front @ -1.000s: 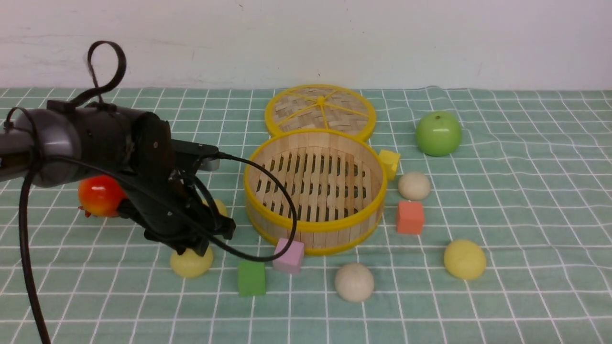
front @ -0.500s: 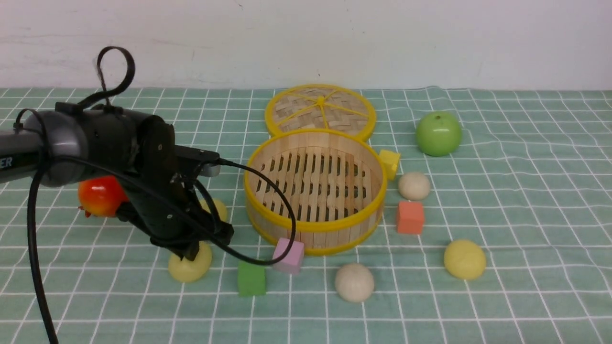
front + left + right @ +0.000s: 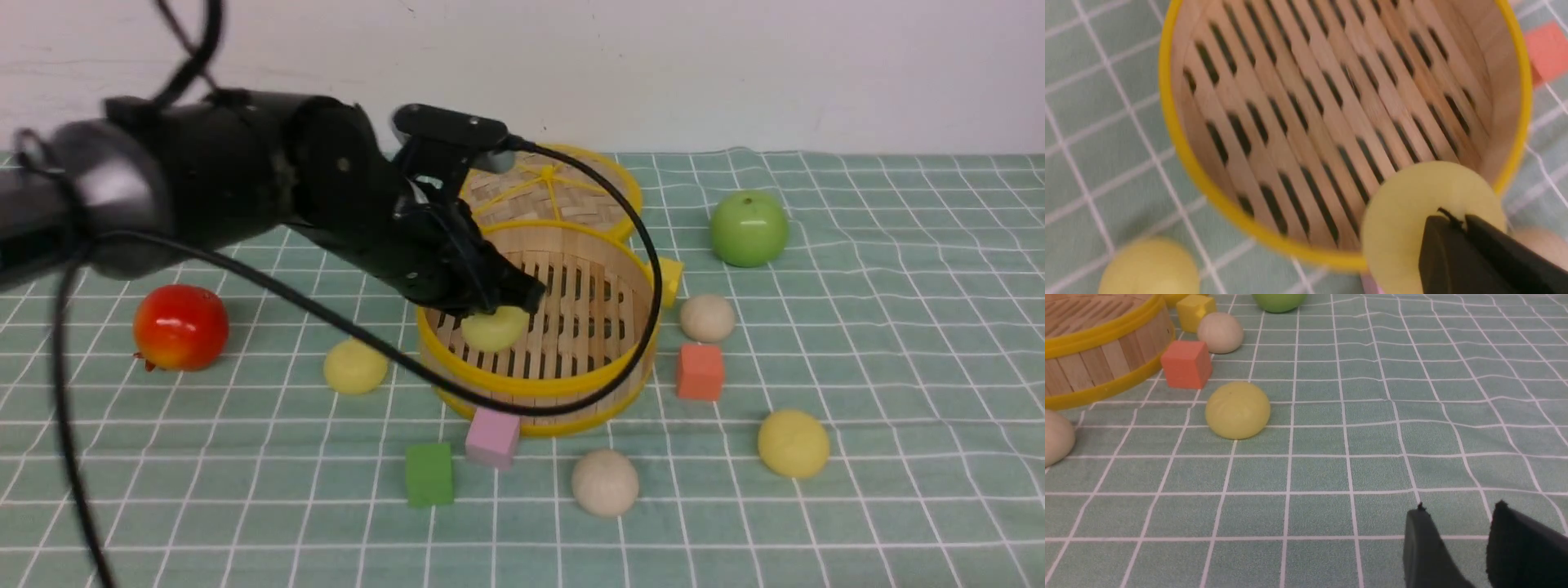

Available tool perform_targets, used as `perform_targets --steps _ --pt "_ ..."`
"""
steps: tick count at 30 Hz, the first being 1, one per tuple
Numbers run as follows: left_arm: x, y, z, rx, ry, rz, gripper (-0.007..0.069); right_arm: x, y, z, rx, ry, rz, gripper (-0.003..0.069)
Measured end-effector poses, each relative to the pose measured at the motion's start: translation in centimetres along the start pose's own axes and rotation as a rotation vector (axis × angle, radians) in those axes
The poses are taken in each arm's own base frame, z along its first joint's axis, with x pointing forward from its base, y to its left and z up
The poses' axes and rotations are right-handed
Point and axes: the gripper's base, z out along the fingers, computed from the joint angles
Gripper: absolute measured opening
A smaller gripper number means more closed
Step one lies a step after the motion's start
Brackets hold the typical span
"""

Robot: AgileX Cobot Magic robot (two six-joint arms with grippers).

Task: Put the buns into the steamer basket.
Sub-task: Use the left arm to put the steamed stuffed bun into the steamer, then use the left arm to grab a steamed stuffed bun

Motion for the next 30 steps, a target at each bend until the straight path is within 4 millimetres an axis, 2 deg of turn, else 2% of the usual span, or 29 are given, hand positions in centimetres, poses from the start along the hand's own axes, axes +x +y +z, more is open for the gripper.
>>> perform_targets --steps 1,3,6,7,9,11,12,14,16,19,22,25,26,27,30 --pt "-0.1 0.2 1.7 -0.007 0.010 0.007 -0.0013 0.0 0.0 0.0 0.000 0.000 0.000 0.0240" --pt "0.2 0.5 3.6 -0.019 0.039 0.026 -0.0008 0.0 0.0 0.0 0.000 0.000 0.000 0.0240" --pt "0.4 0.8 5.7 -0.031 0.069 0.049 0.0024 0.0 0.0 0.0 0.000 0.000 0.000 0.0240" --pt "0.4 0.8 5.8 -0.032 0.072 0.050 0.0028 0.0 0.0 0.0 0.000 0.000 0.000 0.0240" --pt "0.6 0.9 6.6 -0.038 0.086 0.061 0.0099 0.0 0.0 0.0 0.000 0.000 0.000 0.0240" --pt "0.5 0.9 6.7 -0.041 0.088 0.064 0.0170 0.0 0.0 0.0 0.000 0.000 0.000 0.0240" --pt "0.5 0.9 6.7 -0.041 0.088 0.064 0.0170 0.0 0.0 0.0 0.000 0.000 0.000 0.0240" --pt "0.4 0.9 6.2 -0.045 0.088 0.012 0.0272 0.0 0.0 0.0 0.000 0.000 0.000 0.0240" --pt "0.0 0.8 5.2 -0.046 0.085 -0.033 0.0318 0.0 0.0 0.0 0.000 0.000 0.000 0.0240" --pt "-1.0 0.8 2.2 -0.066 0.063 -0.059 0.0360 0.0 0.0 0.0 0.000 0.000 0.000 0.0240" --pt "-1.8 1.6 -1.1 -0.110 0.056 -0.081 0.0340 0.0 0.0 0.0 0.000 0.000 0.000 0.0240" --pt "-1.6 4.6 -3.1 -0.173 0.101 -0.179 0.0241 0.0 0.0 0.0 0.000 0.000 0.000 0.0240" --pt "-1.4 5.1 -3.2 -0.181 0.113 -0.194 0.0223 0.0 0.0 0.0 0.000 0.000 0.000 0.0240" --pt "-0.6 7.1 -3.0 -0.206 0.173 -0.250 0.0155 0.0 0.0 0.0 0.000 0.000 0.000 0.0240" --pt "0.8 9.7 -1.6 -0.223 0.249 -0.307 0.0048 0.0 0.0 0.0 0.000 0.000 0.000 0.0240"
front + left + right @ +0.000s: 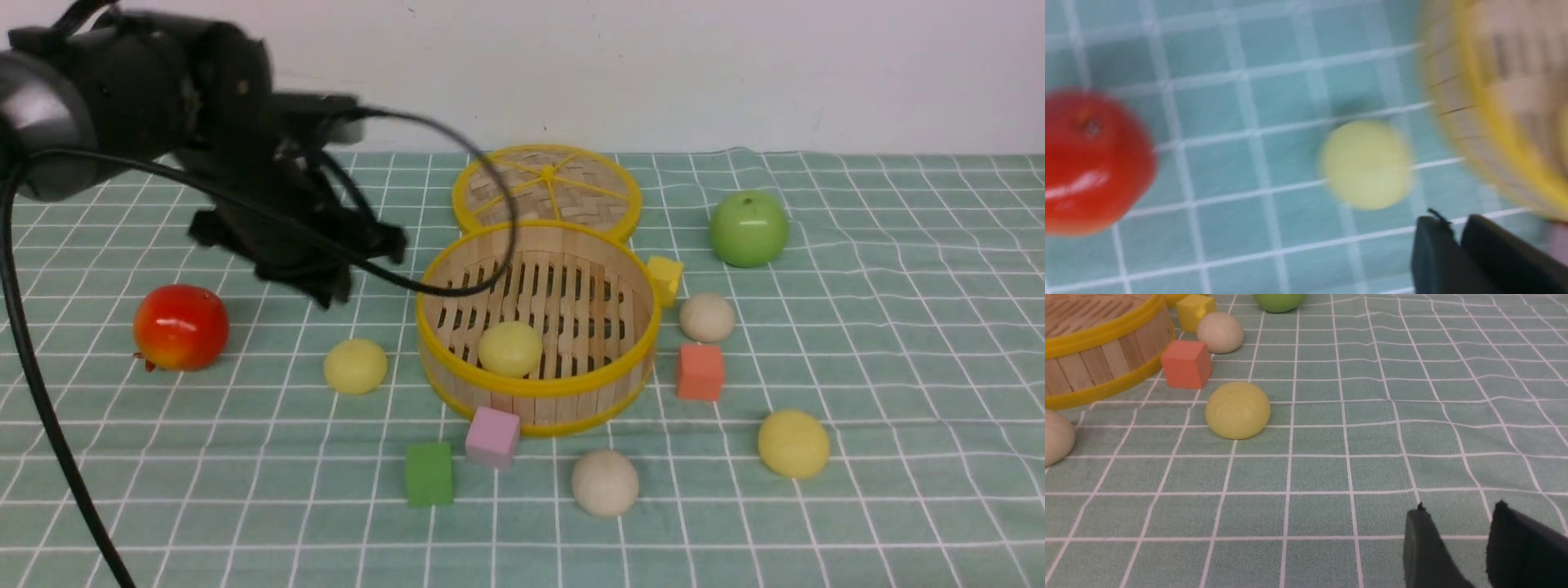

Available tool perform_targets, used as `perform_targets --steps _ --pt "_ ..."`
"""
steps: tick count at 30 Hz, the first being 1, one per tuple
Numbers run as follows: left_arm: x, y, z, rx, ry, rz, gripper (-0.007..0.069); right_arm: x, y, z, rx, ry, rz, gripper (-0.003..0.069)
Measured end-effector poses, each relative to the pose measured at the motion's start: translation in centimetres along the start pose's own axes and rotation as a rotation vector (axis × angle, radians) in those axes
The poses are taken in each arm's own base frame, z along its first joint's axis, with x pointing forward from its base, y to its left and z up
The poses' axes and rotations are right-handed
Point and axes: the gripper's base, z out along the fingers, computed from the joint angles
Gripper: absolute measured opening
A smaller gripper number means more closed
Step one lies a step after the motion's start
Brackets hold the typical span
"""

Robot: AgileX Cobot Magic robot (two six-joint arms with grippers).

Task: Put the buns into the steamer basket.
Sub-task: Use the left arm to grab a steamed stuffed bun

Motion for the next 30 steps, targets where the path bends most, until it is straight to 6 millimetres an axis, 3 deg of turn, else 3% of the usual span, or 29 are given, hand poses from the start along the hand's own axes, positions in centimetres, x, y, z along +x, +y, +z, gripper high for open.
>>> perform_targets --steps 3,7,14,19,25,30 --pt "0.2 0.4 2.0 0.008 0.042 0.014 0.0018 0.0 0.0 0.0 0.000 0.000 0.000 0.0240" --pt "0.3 0.3 3.7 0.020 0.054 0.034 0.0055 0.0 0.0 0.0 0.000 0.000 0.000 0.0240" --pt "0.3 0.4 6.1 0.021 0.045 0.039 0.0256 0.0 0.0 0.0 0.000 0.000 0.000 0.0240" --pt "0.4 0.4 7.6 0.016 0.049 0.041 0.0285 0.0 0.0 0.0 0.000 0.000 0.000 0.0240" --pt "0.6 0.5 8.5 0.010 0.060 0.046 0.0244 0.0 0.0 0.0 0.000 0.000 0.000 0.0240" --pt "0.6 0.6 8.7 0.000 0.063 0.058 0.0046 0.0 0.0 0.0 0.000 0.000 0.000 0.0240"
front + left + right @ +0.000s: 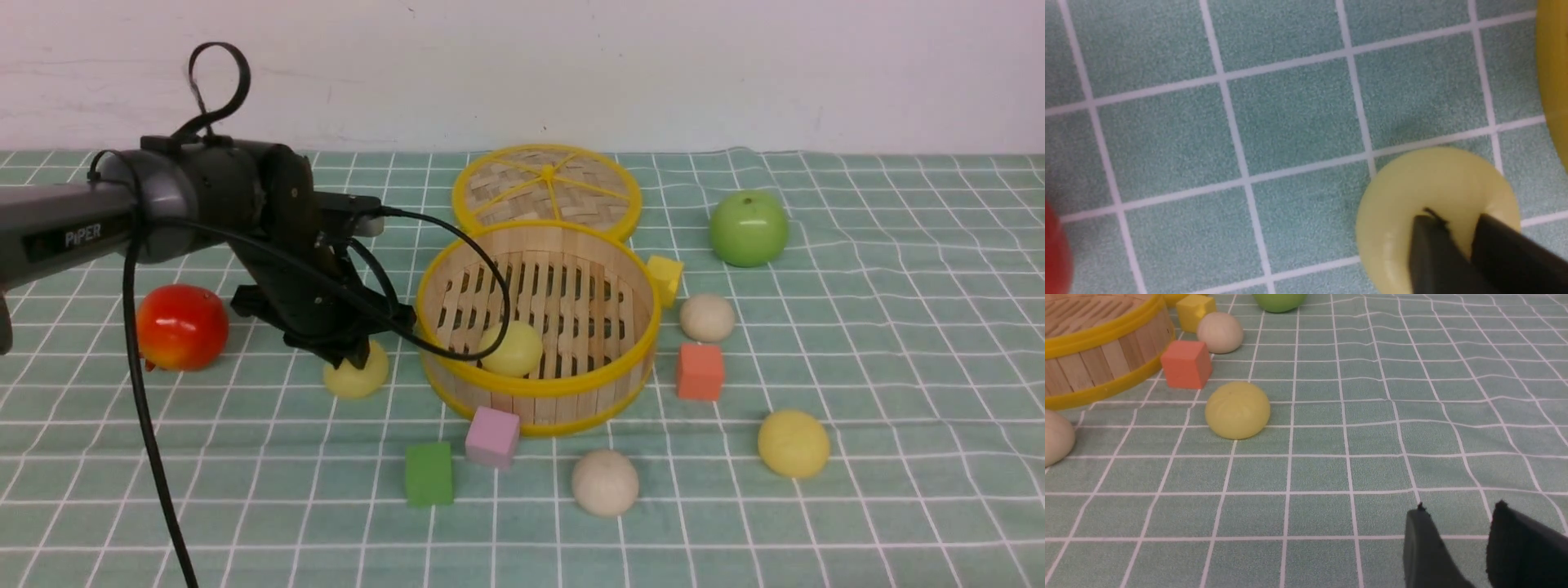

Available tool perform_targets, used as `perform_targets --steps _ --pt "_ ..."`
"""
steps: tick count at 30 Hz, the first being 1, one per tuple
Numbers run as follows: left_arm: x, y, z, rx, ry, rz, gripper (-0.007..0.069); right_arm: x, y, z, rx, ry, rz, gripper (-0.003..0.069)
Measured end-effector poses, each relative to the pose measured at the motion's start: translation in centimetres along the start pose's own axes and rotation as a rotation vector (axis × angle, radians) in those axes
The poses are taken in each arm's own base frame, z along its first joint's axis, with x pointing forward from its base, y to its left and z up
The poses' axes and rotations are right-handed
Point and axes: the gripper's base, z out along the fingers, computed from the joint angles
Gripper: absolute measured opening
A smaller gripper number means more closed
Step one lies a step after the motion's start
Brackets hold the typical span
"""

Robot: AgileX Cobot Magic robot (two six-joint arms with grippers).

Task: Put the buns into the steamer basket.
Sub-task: Use the left arm to grab a steamed stuffed bun, then use the left arm to put the steamed stuffed bun into the steamer

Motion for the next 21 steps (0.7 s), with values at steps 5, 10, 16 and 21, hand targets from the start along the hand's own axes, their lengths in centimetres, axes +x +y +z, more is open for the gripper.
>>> perform_targets --steps 5,10,16,21 --pt "-0.2 -0.2 -3.3 0.001 -0.025 0.018 -0.0013 0.0 0.0 0.0 0.000 0.000 0.000 0.0240" --pt "-1.1 -1.8 -9.4 0.050 -0.195 0.093 -0.0013 0.0 0.0 0.0 0.000 0.000 0.000 0.0240" --pt "-2.2 -6.0 -10.4 0.187 -0.382 0.208 -0.0013 0.0 0.0 0.0 0.000 0.000 0.000 0.0240" --pt "-2.9 -6.9 -5.2 0.171 -0.421 0.244 -0.0011 0.0 0.0 0.0 0.000 0.000 0.000 0.0240"
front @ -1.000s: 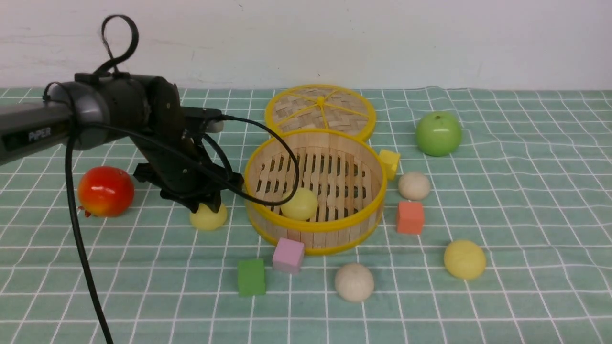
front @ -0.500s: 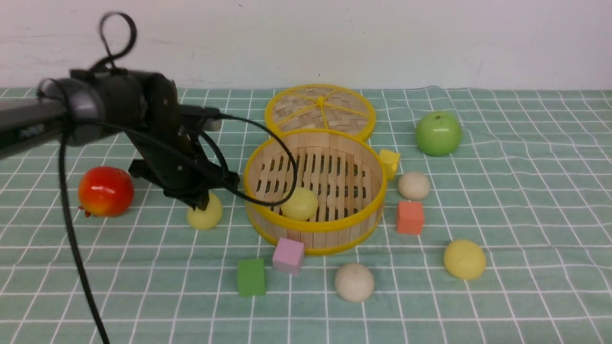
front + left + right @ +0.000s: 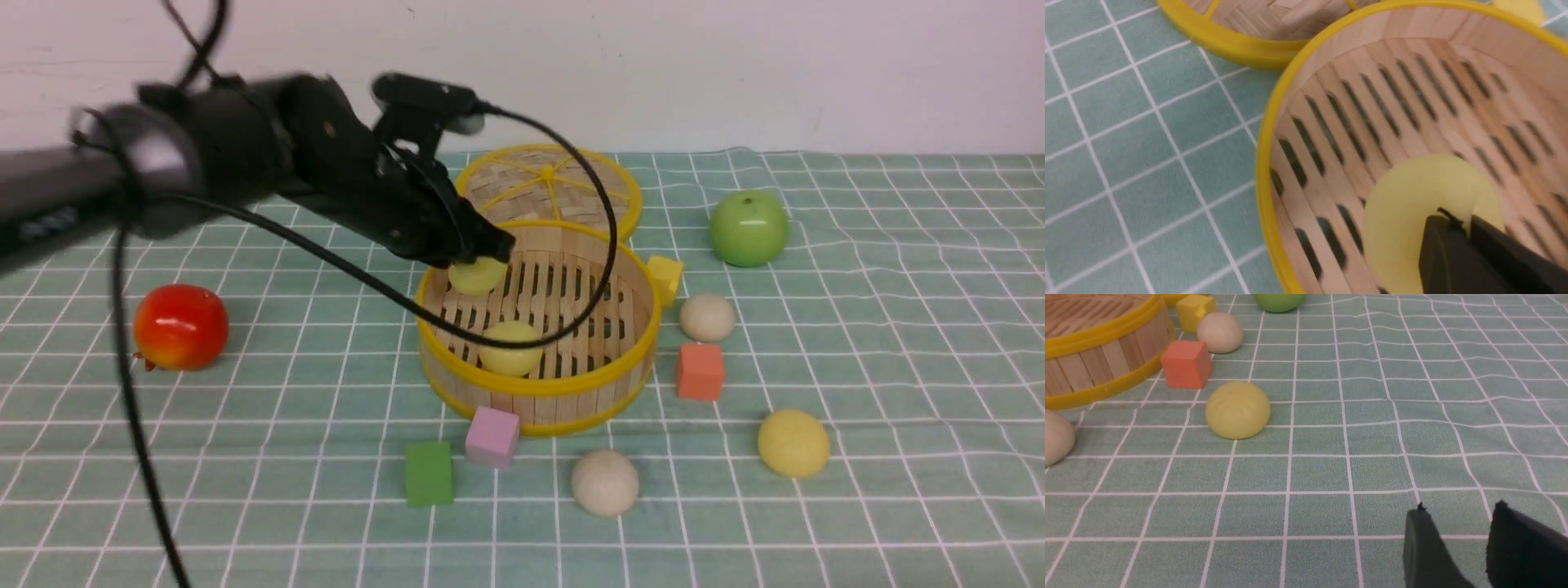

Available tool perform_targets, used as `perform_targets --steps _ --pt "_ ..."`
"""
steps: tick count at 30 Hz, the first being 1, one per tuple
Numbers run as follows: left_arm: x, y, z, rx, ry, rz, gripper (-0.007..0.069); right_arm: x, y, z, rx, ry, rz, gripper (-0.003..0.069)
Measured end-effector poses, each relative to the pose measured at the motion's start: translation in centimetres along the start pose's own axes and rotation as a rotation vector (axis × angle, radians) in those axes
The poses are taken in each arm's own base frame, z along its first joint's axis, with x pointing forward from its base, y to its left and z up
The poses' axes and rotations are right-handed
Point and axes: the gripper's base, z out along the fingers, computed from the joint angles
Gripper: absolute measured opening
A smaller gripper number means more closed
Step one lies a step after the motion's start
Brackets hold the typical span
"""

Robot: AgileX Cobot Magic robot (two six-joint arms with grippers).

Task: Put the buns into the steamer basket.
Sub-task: Use the left arm to put the steamed stuffed bun into the steamer, then use the right arm to grab a steamed stuffed bun

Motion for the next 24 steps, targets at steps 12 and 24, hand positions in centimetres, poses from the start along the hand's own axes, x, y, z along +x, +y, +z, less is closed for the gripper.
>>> perform_targets --steps 12,24 --pt "1.9 0.8 3.3 -0.022 0.029 -0.011 0.0293 0.0 0.0 0.0 0.000 0.000 0.000 0.0240" --pt "-4.4 -1.6 -15.0 0.040 -0.152 -0.110 0.0222 0.0 0.0 0.0 0.000 0.000 0.000 0.0240"
